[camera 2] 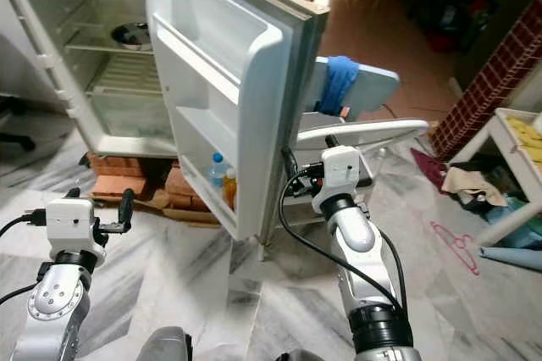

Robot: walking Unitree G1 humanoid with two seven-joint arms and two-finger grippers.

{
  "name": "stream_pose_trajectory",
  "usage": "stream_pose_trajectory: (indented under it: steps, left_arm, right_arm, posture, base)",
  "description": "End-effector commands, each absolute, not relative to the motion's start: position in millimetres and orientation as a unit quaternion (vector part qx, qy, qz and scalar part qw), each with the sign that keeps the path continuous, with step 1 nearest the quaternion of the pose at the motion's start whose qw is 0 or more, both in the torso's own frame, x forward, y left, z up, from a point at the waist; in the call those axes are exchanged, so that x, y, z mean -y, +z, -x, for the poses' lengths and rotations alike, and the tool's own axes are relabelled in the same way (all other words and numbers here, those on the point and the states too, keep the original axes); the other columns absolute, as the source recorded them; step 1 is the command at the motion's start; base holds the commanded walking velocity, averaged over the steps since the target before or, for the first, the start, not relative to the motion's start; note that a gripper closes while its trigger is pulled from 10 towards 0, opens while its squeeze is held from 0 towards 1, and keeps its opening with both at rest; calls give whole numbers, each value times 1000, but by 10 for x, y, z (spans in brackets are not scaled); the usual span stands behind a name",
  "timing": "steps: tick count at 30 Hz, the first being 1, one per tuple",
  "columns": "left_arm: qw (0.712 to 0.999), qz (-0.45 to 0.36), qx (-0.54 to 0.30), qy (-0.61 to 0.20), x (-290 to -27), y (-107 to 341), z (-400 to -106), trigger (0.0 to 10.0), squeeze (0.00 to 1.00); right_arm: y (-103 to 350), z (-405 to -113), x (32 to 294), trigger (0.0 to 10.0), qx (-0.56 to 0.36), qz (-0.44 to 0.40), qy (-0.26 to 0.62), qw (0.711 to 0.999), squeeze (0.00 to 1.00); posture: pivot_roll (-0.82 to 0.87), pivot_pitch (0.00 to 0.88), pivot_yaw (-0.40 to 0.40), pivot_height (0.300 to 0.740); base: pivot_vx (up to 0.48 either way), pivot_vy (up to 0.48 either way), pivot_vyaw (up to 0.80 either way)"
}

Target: Restocking fridge

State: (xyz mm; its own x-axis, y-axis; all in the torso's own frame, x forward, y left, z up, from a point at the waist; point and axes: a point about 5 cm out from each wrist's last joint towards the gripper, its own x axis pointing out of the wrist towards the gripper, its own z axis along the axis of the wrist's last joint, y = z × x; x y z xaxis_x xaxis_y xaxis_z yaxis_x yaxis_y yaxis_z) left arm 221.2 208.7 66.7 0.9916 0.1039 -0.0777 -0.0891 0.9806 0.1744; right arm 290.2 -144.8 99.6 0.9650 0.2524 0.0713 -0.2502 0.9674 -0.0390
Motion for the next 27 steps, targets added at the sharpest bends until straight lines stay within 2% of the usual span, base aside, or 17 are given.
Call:
stream_pose_trajectory:
  steps: [1, 5, 10, 27]
  left_arm:
    - [994, -92, -34, 41, -2034, 712, -2235, 10000, 0]
    - [994, -97, -37, 35, -2021, 715, -2259, 10000, 0]
    - [994, -103, -37, 25, -2007, 716, -2278, 10000, 0]
    - [993, -112, -37, 16, -1984, 710, -2291, 10000, 0]
  right_arm:
    - [1004, -2917, 1524, 10000, 38, 23, 109, 993, 0]
    - [1011, -2960, 1523, 10000, 40, 31, 105, 993, 0]
    - [1042, -3012, 1502, 10000, 44, 30, 99, 994, 0]
    - [980, -2983, 1517, 10000, 35, 34, 76, 996, 0]
  posture:
    - [116, 16, -71, 740]
    - [112, 21, -66, 740]
    - [109, 22, -62, 740]
    - [103, 31, -54, 740]
  base:
    - [0, 0, 494]
    - [0, 0, 438]
    - [0, 0, 0]
    - [380, 0, 24]
